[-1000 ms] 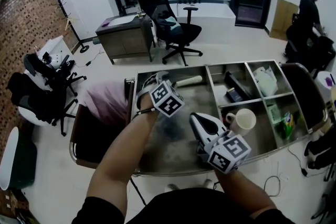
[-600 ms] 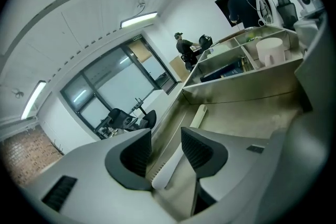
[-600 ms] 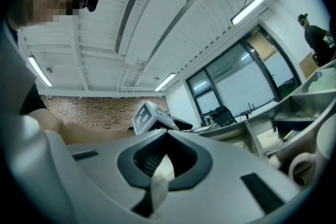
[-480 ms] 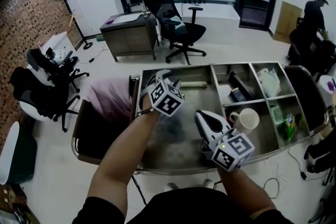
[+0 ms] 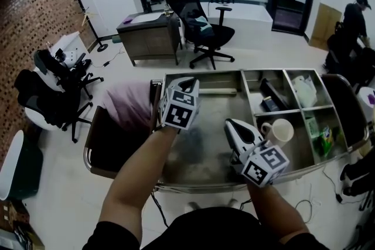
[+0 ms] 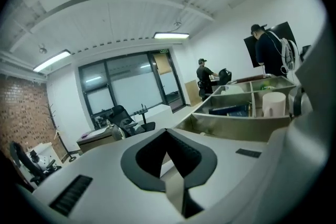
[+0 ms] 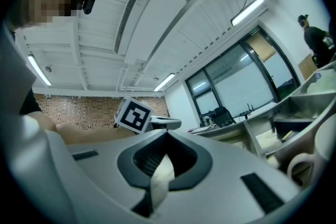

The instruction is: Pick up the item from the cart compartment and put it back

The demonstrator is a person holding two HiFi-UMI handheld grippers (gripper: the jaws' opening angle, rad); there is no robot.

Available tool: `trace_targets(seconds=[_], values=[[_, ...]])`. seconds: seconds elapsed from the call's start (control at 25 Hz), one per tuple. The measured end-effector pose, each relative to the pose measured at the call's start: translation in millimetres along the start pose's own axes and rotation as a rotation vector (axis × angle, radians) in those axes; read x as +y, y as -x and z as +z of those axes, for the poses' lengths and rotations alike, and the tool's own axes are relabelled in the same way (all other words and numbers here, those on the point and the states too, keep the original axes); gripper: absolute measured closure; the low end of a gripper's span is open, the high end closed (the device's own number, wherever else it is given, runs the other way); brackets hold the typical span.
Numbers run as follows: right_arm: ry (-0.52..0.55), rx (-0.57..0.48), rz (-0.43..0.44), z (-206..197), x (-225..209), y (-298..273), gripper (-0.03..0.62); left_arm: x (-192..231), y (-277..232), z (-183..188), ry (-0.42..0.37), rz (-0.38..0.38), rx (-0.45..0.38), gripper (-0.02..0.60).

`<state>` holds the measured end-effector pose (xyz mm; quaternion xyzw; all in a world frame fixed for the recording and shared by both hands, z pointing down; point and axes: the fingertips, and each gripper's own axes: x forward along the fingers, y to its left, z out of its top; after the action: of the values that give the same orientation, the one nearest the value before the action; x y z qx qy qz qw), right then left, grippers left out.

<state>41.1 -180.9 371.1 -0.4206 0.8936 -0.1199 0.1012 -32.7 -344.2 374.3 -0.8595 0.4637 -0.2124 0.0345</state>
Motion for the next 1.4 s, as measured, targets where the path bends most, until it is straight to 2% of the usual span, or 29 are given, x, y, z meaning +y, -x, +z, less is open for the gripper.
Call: trace_targets(seconds=[0.2,0.44,0.56,0.84,0.92,1.04,1.24,1.4], values=[[-0.001,-0.002,0.003,0,0,0,0.580,6,40,23,0.068,0.037,-0.124,0.581],[-0.006,-0.001,0.006,-1,0,-1,0.579,1,80,37,0.100,0.039,-0.214,0.581],[-0.007,-0.001,0.008,-1,0,-1,0.580,-2,100,31,0.122,0.051,-0.255,0.581],[-0.010,0.008,0.010,-4,0,-1,0.579,-17,142,9,0.280,0.055,-0.318,0.581],[-0.003,0.013,0.010,-4,0,-2,0.579,-21,150,2,0.304,0.066,-0.343,0.581],[0.017,0.024,0.013,-6,1,-3,0.579,-31,156,-7,0.264,0.091,-0.371,0.581],[0.047,0.032,0.014,-7,4,-3,0.579,-49,159,-17,0.188,0.086,-0.387,0.581],[0.072,0.032,0.003,-5,4,-3,0.579,-52,155,-26,0.207,0.072,-0.380,0.581]])
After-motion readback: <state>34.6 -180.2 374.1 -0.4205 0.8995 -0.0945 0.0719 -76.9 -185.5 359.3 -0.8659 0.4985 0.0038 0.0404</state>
